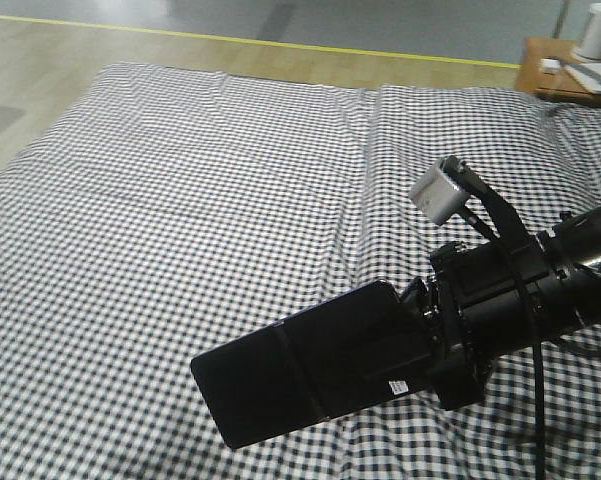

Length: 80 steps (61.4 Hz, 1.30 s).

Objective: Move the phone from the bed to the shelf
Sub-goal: 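Hold the phone in the right gripper while the base turns away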

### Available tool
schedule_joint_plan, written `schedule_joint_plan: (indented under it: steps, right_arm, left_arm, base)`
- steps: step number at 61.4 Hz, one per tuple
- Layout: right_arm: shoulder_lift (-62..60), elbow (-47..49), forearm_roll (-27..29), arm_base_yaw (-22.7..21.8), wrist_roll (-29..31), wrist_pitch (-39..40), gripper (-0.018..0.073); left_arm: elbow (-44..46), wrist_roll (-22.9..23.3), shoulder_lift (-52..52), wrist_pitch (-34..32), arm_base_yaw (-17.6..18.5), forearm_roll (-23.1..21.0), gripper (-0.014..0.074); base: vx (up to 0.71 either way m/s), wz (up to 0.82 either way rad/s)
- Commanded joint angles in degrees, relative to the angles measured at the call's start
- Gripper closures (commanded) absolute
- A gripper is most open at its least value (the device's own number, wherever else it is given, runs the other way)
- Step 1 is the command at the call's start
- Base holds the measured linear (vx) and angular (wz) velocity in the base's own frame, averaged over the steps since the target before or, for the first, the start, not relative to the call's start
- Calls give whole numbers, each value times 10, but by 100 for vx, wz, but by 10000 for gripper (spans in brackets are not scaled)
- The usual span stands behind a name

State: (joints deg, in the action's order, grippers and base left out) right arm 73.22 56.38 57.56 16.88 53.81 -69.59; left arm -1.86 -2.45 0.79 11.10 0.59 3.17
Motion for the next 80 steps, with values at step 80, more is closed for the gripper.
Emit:
schedule_joint_plan:
  steps: [80]
  right_arm:
    - [-16,13,46,0,5,-43,560]
  left_arm:
    - [15,2,5,-41,1,-3,596]
  base:
    - [-14,56]
